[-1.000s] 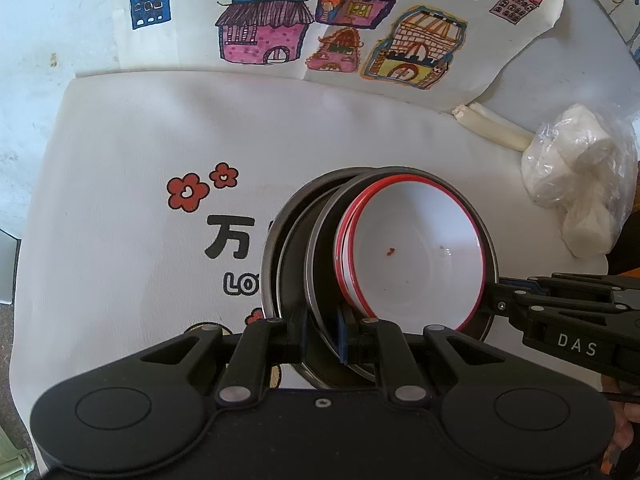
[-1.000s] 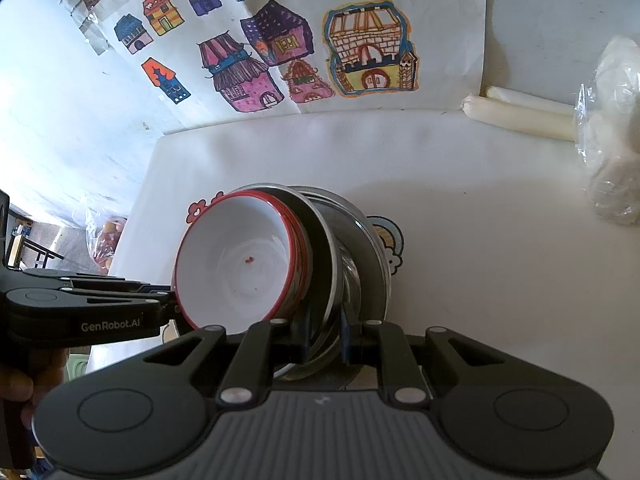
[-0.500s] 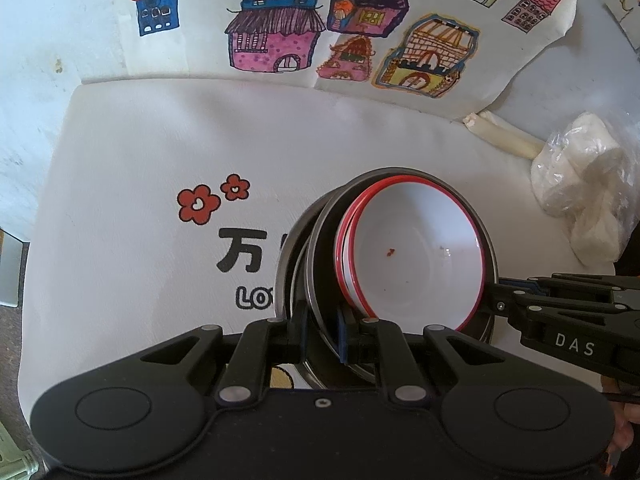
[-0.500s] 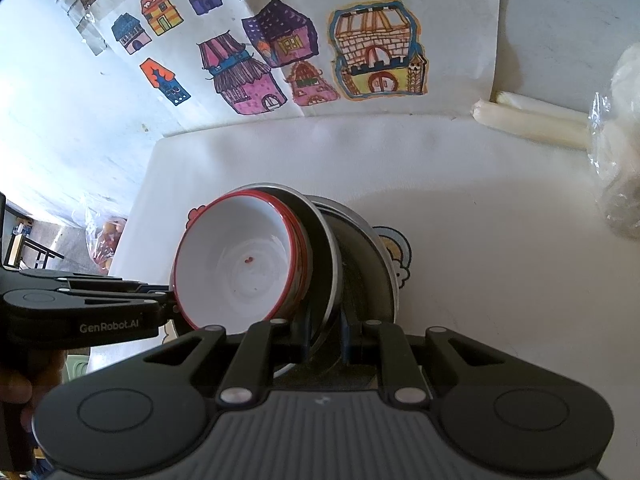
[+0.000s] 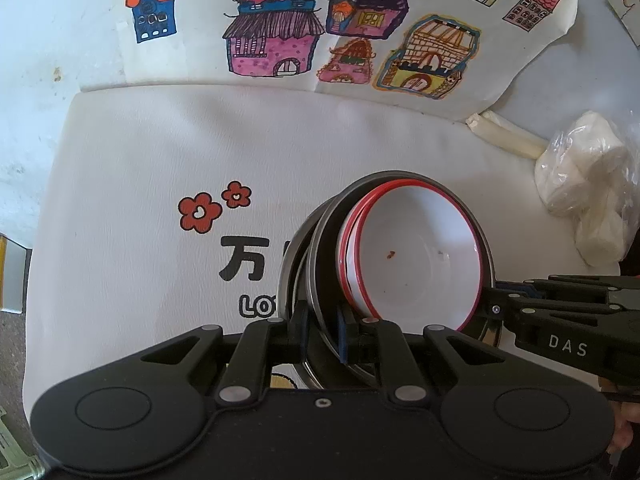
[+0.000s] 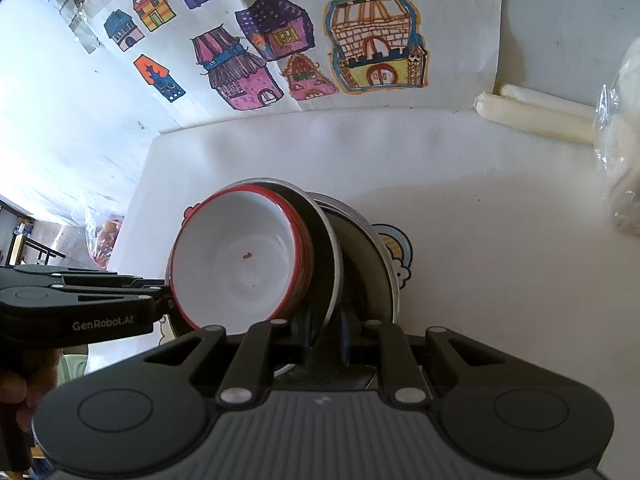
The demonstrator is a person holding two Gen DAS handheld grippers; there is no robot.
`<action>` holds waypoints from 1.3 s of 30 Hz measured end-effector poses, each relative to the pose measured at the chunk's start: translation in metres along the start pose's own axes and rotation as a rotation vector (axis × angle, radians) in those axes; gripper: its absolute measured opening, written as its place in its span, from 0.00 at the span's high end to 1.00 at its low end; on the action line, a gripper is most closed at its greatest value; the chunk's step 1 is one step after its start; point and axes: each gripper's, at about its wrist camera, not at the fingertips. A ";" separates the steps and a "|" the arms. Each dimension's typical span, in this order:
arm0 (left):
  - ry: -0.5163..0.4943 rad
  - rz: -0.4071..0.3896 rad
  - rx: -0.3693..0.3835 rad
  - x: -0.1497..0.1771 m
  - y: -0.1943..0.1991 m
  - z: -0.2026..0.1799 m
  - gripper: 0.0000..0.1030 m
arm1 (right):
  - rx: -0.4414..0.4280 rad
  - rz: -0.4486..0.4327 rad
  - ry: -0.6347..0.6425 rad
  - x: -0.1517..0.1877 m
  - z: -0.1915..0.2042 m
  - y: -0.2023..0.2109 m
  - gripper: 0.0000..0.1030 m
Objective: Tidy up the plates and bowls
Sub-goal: 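Lower the nested bowls onto the steel plate stack with both grippers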
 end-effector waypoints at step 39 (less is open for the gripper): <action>0.001 0.016 -0.027 0.002 -0.002 -0.005 0.87 | 0.005 -0.014 -0.048 0.004 -0.002 0.003 0.82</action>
Point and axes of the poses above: each gripper's, at about its wrist camera, not at the fingertips, and y roughly against the way its jaws point, z to its left, x to its underside, and after that the axes turned 14 degrees about -y, right-handed
